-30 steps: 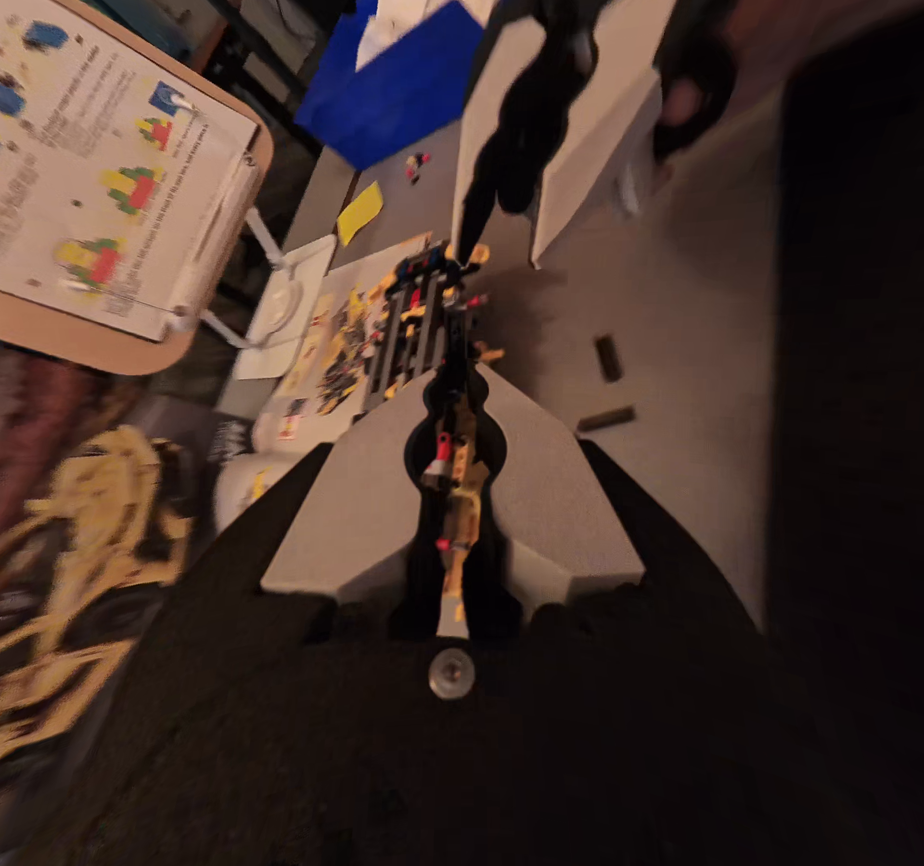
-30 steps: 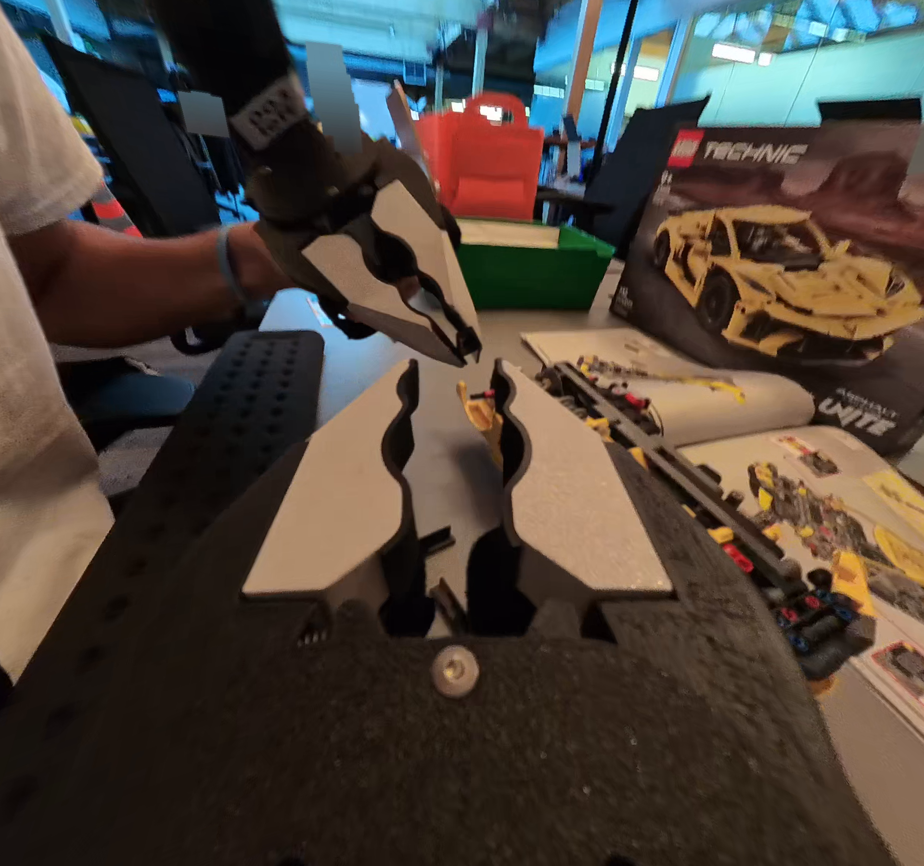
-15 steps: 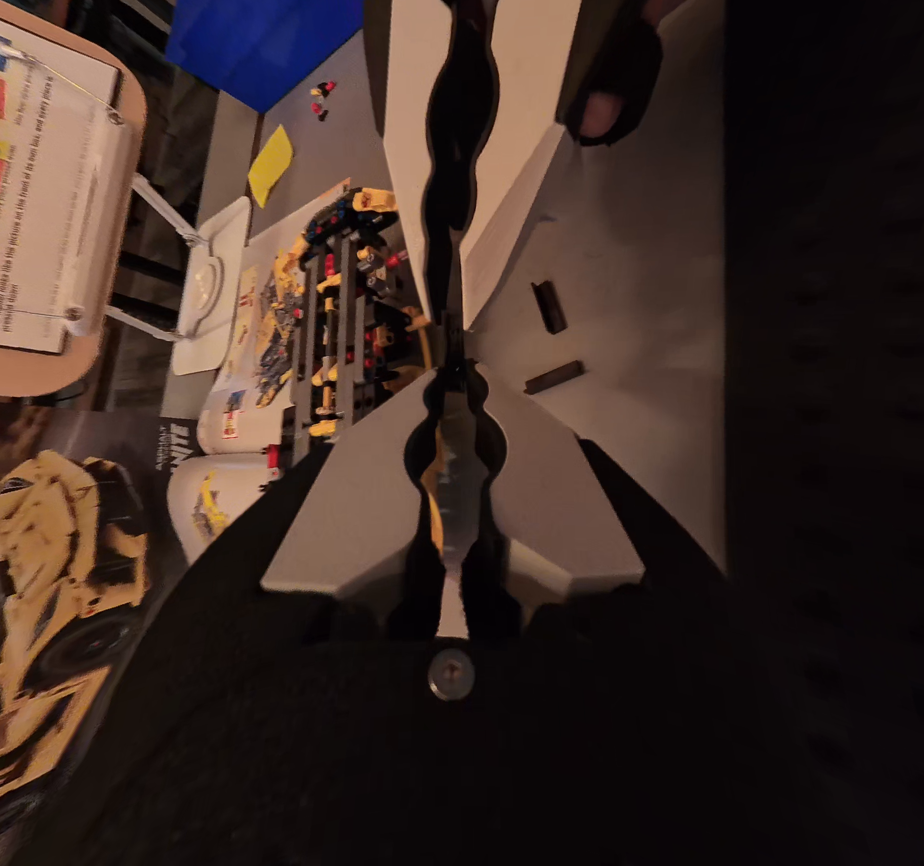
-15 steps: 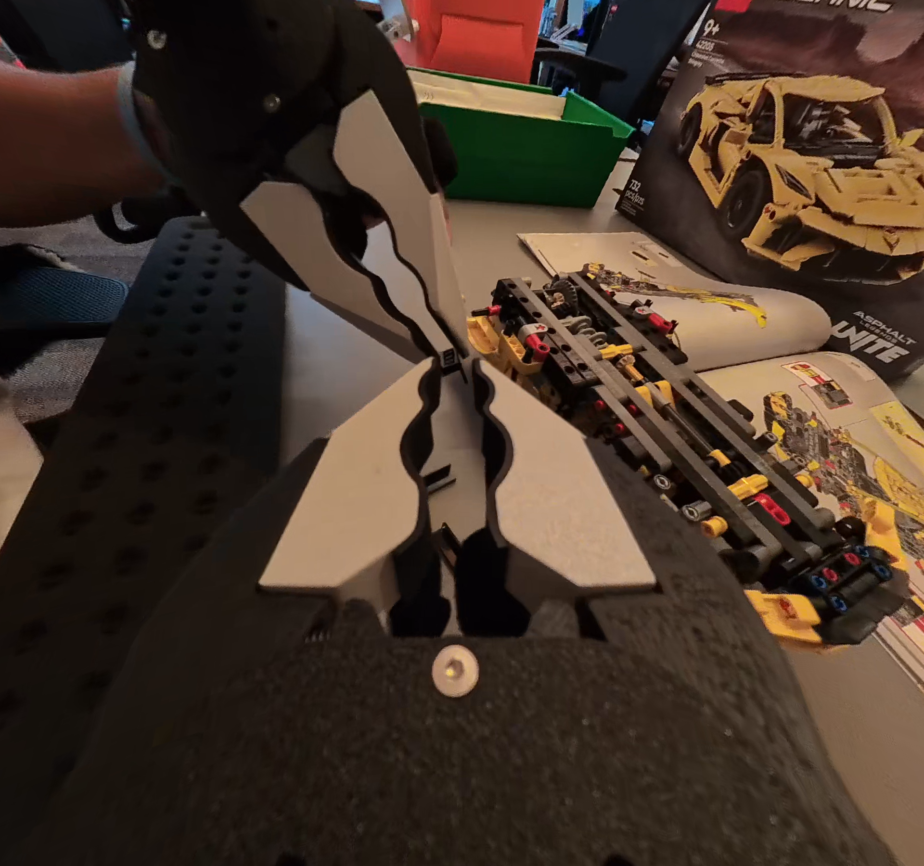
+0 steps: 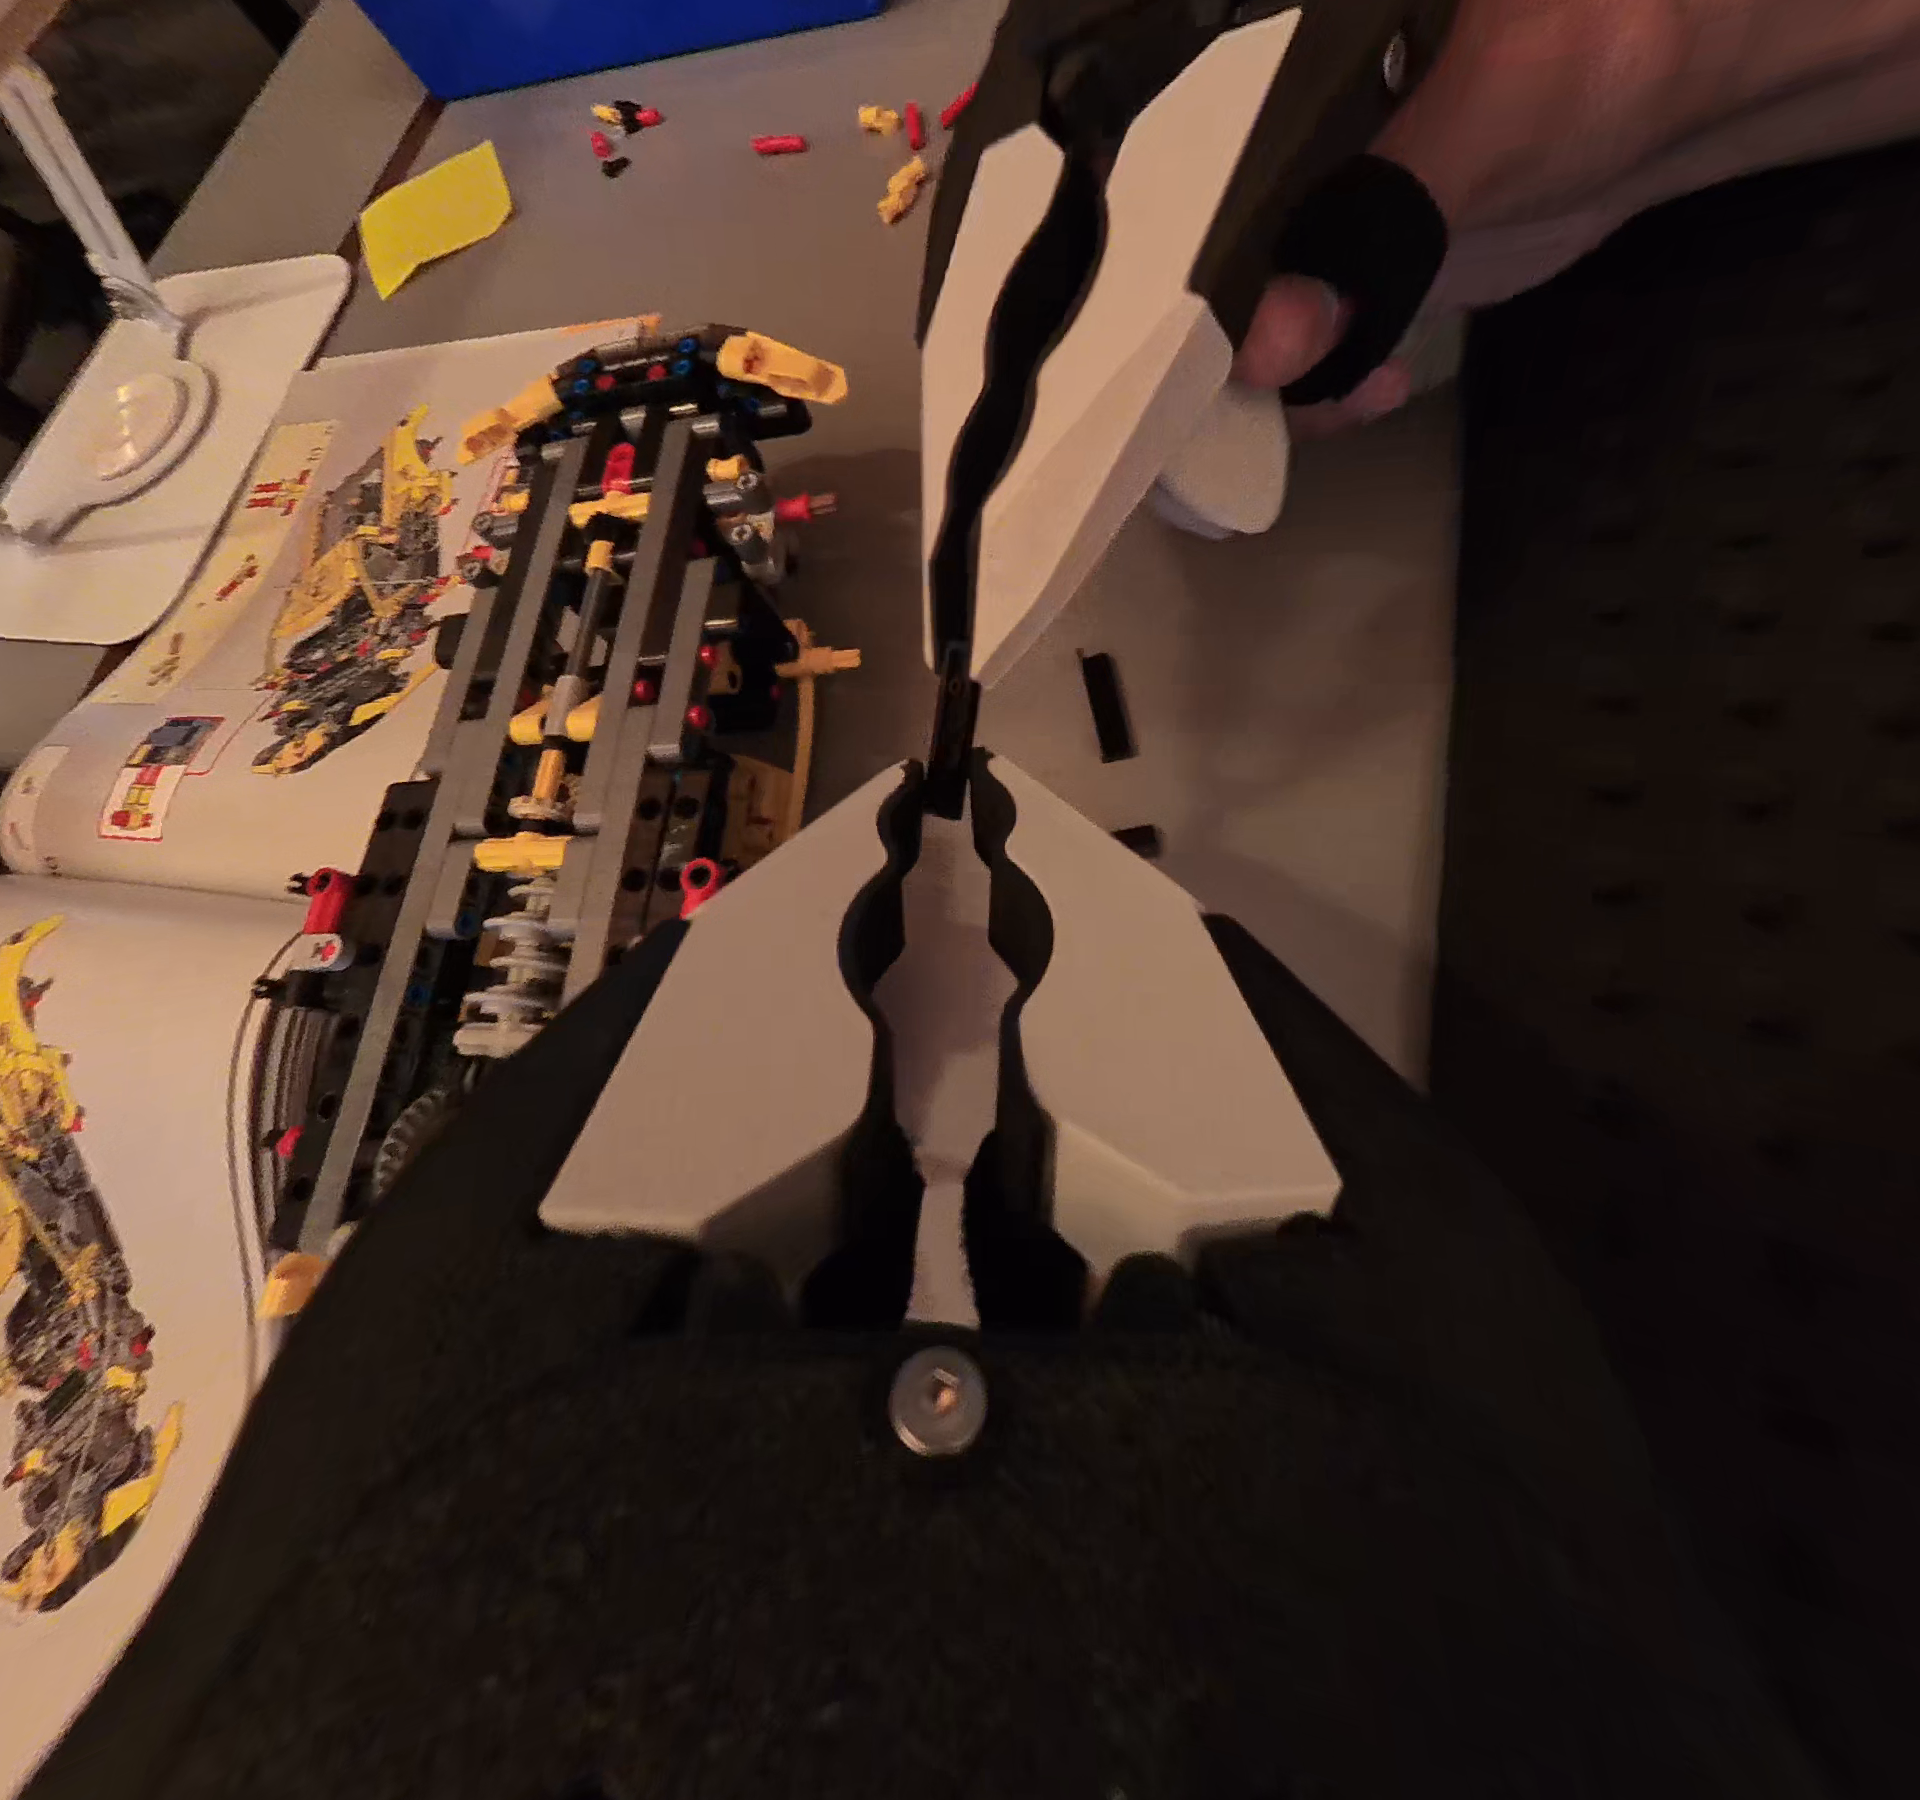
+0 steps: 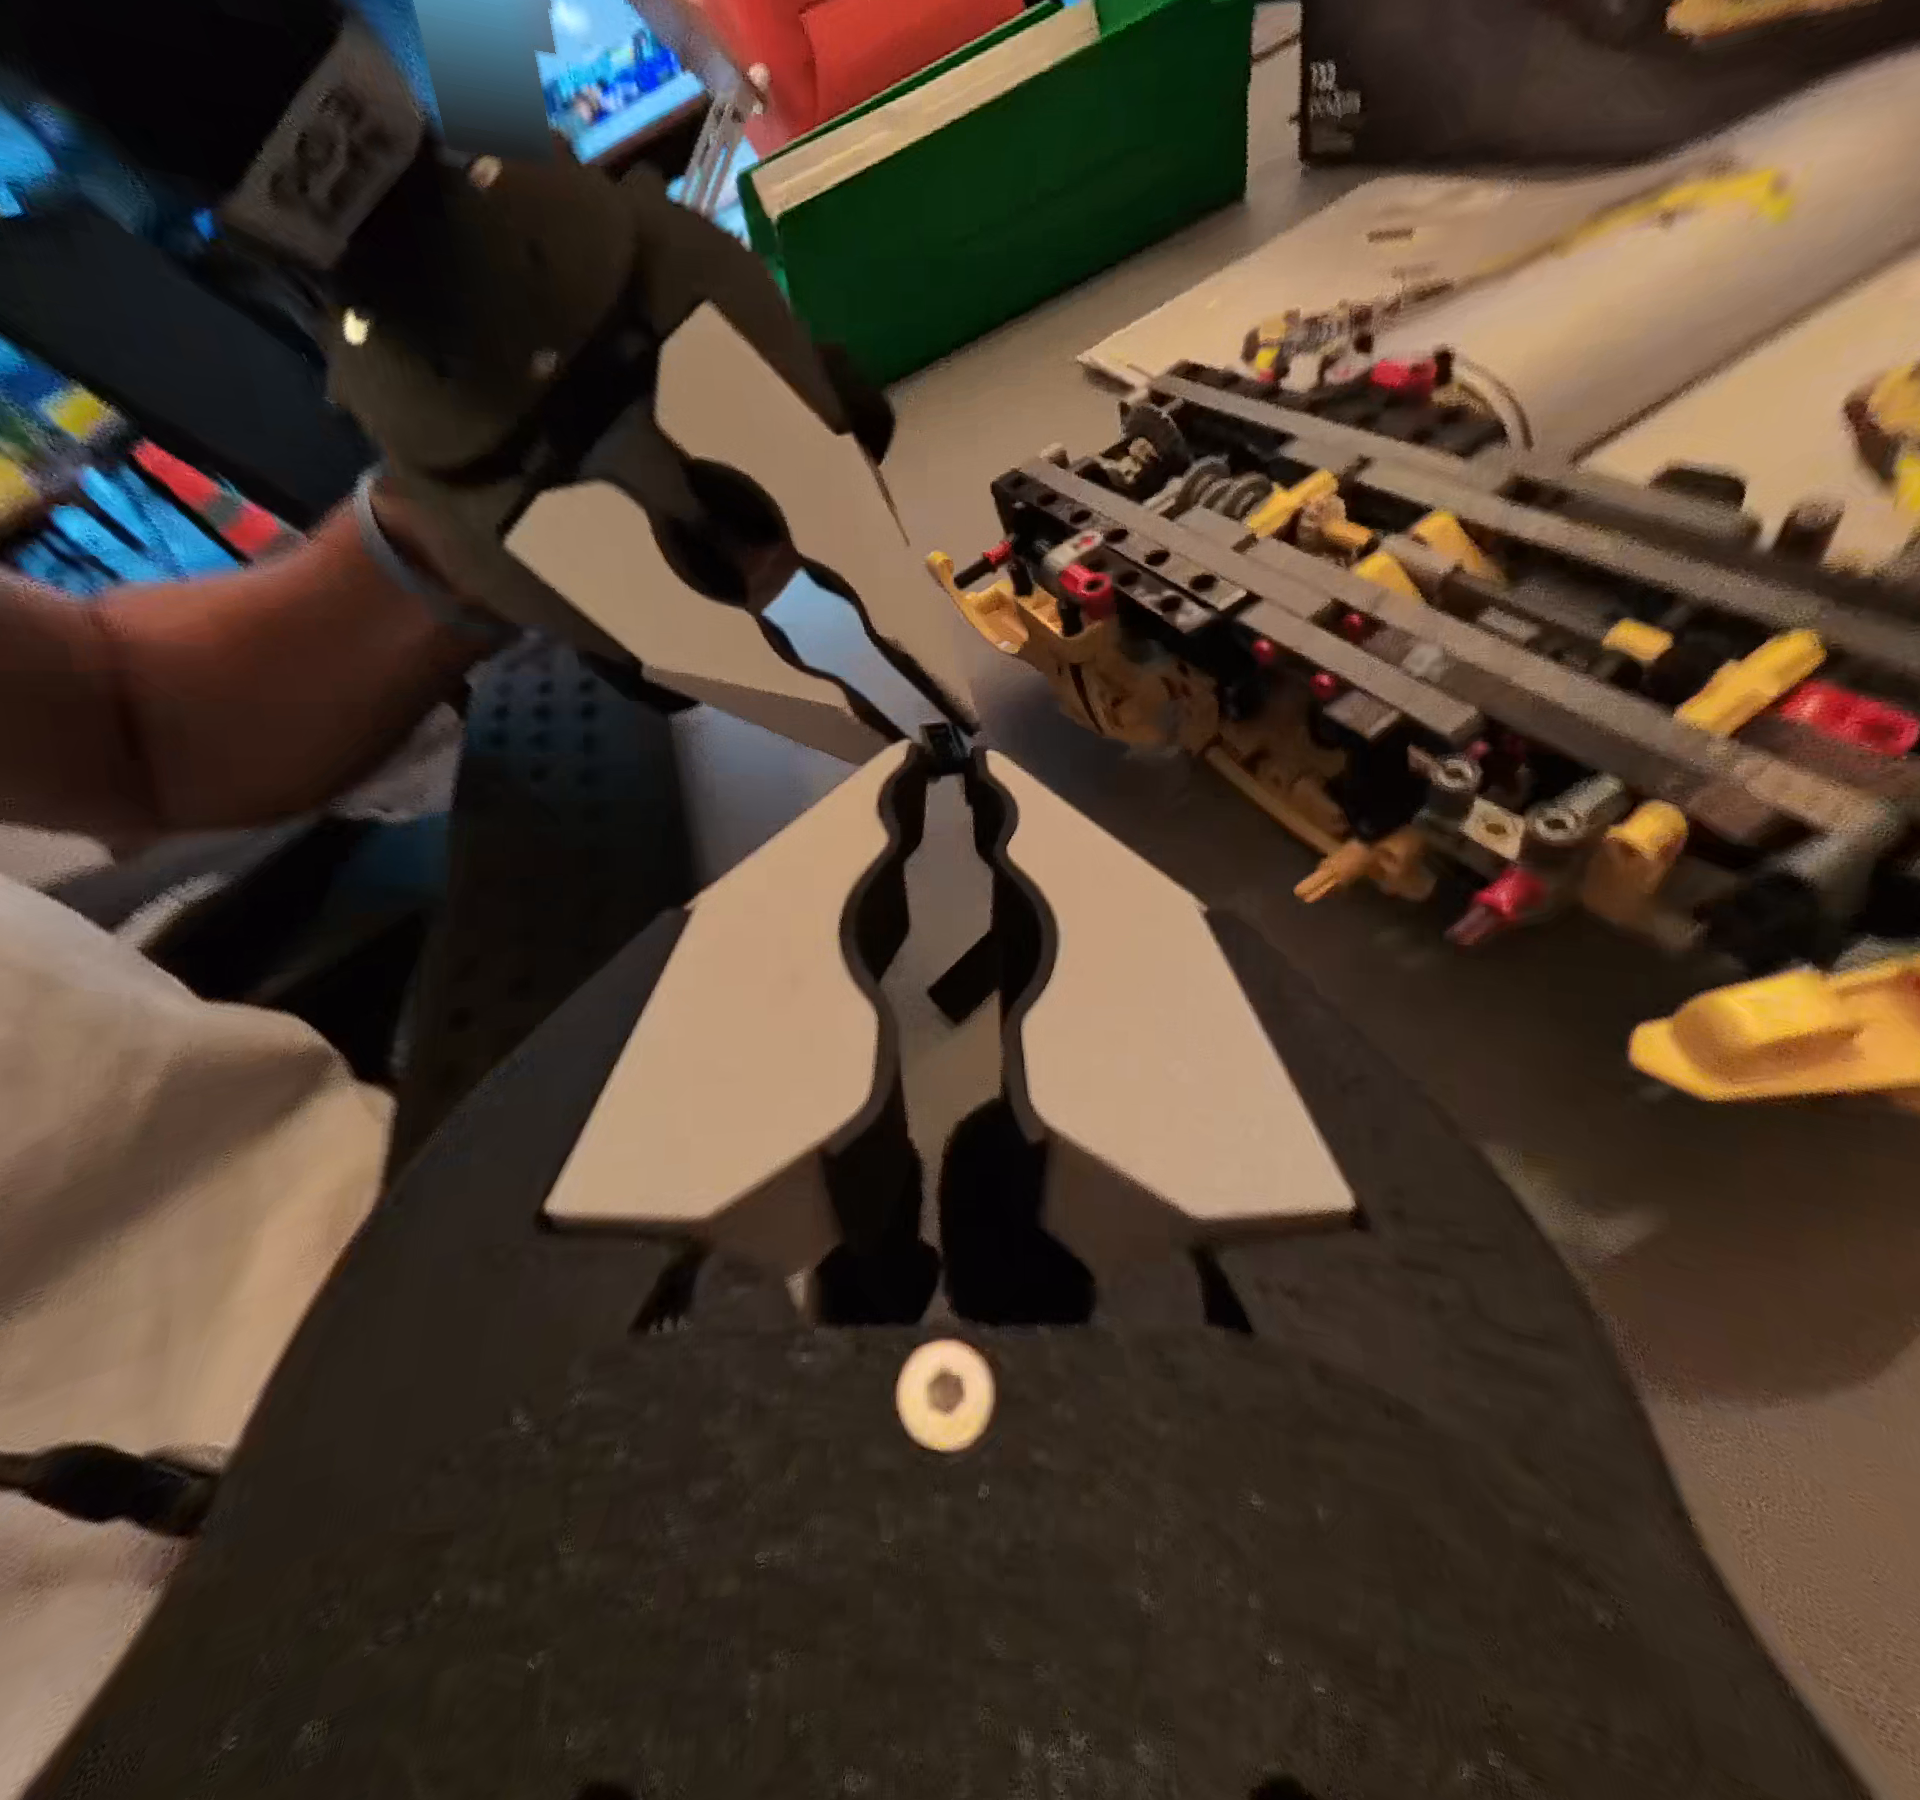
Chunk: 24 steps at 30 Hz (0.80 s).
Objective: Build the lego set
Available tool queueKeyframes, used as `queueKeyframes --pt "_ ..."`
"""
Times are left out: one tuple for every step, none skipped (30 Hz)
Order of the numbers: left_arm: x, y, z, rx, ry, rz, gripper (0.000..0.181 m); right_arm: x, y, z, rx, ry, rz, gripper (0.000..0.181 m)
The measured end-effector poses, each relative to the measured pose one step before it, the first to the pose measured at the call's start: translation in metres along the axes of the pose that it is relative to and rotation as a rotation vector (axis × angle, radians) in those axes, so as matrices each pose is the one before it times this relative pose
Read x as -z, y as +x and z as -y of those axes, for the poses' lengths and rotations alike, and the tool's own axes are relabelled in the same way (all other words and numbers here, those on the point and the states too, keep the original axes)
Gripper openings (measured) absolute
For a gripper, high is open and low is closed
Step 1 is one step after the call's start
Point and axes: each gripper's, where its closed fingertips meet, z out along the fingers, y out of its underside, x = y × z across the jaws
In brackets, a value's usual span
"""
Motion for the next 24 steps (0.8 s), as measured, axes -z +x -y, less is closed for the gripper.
queueKeyframes --pt "-0.00139 -0.00292 -0.00017 -0.0039 -0.0007 0.0268 0.009 -0.00047 0.00316 -0.00013 -0.0741 0.0072 0.0103 0.006" --pt "-0.00094 -0.00194 0.00019 -0.0033 0.0025 0.0208 0.009 -0.00057 0.00213 0.00036 -0.0757 0.0122 0.0156 0.006" --pt "-0.00071 -0.00086 0.00076 -0.0025 0.0049 0.0138 0.009 -0.00042 0.00079 0.00052 -0.0753 0.0120 0.0231 0.006" --pt "-0.00042 -0.00124 0.00088 -0.0014 0.0043 0.0143 0.009 -0.00059 0.00137 0.00081 -0.0763 0.0149 0.0158 0.006" --pt "-0.00032 -0.00118 0.00073 -0.0028 0.0025 0.0121 0.009 -0.00090 0.00127 0.00024 -0.0663 0.0127 0.0172 0.006" --pt "-0.00011 -0.00153 0.00079 -0.0089 0.0017 0.0142 0.009 -0.00109 0.00063 -0.00009 -0.0630 0.0096 0.0227 0.006" --pt "-0.00015 -0.00190 0.00061 -0.0141 0.0006 0.0182 0.010 -0.00044 0.00067 0.00010 -0.0566 0.0075 0.0199 0.006" --pt "-0.00006 -0.00165 0.00047 -0.0156 -0.0008 0.0179 0.010 0.00015 0.00068 0.00114 -0.0479 0.0104 0.0168 0.006" --pt "-0.00010 -0.00085 0.00084 -0.0168 0.0005 0.0141 0.009 0.00035 0.00017 0.00111 -0.0344 0.0091 0.0165 0.006" --pt "-0.00016 0.00105 0.00079 -0.0194 0.0009 0.0027 0.004 0.00054 -0.00006 0.00109 -0.0255 0.0084 0.0152 0.006" --pt "-0.00065 0.00102 0.00047 -0.0177 -0.0018 0.0025 0.003 0.00087 0.00030 0.00152 -0.0216 0.0098 0.0095 0.006" --pt "-0.00094 0.00007 0.00046 -0.0069 -0.0036 0.0047 0.003 0.00058 0.00011 0.00176 -0.0077 0.0125 0.0022 0.006" --pt "-0.00091 0.00028 0.00014 0.0057 -0.0071 -0.0044 0.003 0.00076 0.00014 0.00129 0.0154 0.0109 -0.0081 0.006" --pt "-0.00058 0.00028 -0.00036 0.0112 -0.0114 -0.0131 0.003 0.00056 -0.00078 0.00014 0.0410 0.0020 -0.0165 0.009" --pt "-0.00018 0.00009 -0.00039 0.0131 -0.0106 -0.0167 0.003 0.00004 -0.00315 0.00009 0.0836 -0.0021 -0.0208 0.018" --pt "0.00026 0.00032 -0.00023 0.0125 -0.0061 -0.0206 0.003 0.00042 -0.00118 -0.00118 0.1280 -0.0206 -0.0458 0.022" --pt "0.00041 0.00074 -0.00053 0.0090 -0.0060 -0.0235 0.003 0.00189 0.00216 -0.00106 0.1556 -0.0328 -0.0640 0.022" --pt "0.00022 0.00108 -0.00189 0.0043 -0.0132 -0.0270 0.003 0.00265 0.00278 0.00053 0.1573 -0.0286 -0.0628 0.022" --pt "-0.00018 0.00078 -0.00238 -0.0012 -0.0172 -0.0240 0.003 0.00160 -0.00055 0.00158 0.1554 -0.0212 -0.0389 0.023" --pt "-0.00046 0.00062 -0.00184 -0.0063 -0.0145 -0.0199 0.003 0.00021 -0.00082 0.00045 0.1413 -0.0265 -0.0351 0.022" --pt "-0.00075 0.00086 -0.00160 -0.0068 -0.0152 -0.0200 0.003 -0.00136 -0.00288 -0.00187 0.1301 -0.0393 -0.0153 0.022" --pt "-0.00106 0.00101 -0.00145 -0.0074 -0.0166 -0.0181 0.003 -0.00219 -0.00347 -0.00361 0.1047 -0.0467 -0.0055 0.019" --pt "-0.00110 0.00082 -0.00088 -0.0119 -0.0142 -0.0137 0.003 -0.00186 -0.00048 -0.00304 0.0710 -0.0384 -0.0152 0.017" --pt "-0.00096 0.00107 -0.00007 -0.0155 -0.0094 -0.0099 0.003 -0.00082 0.00055 -0.00196 0.0440 -0.0259 -0.0120 0.011"
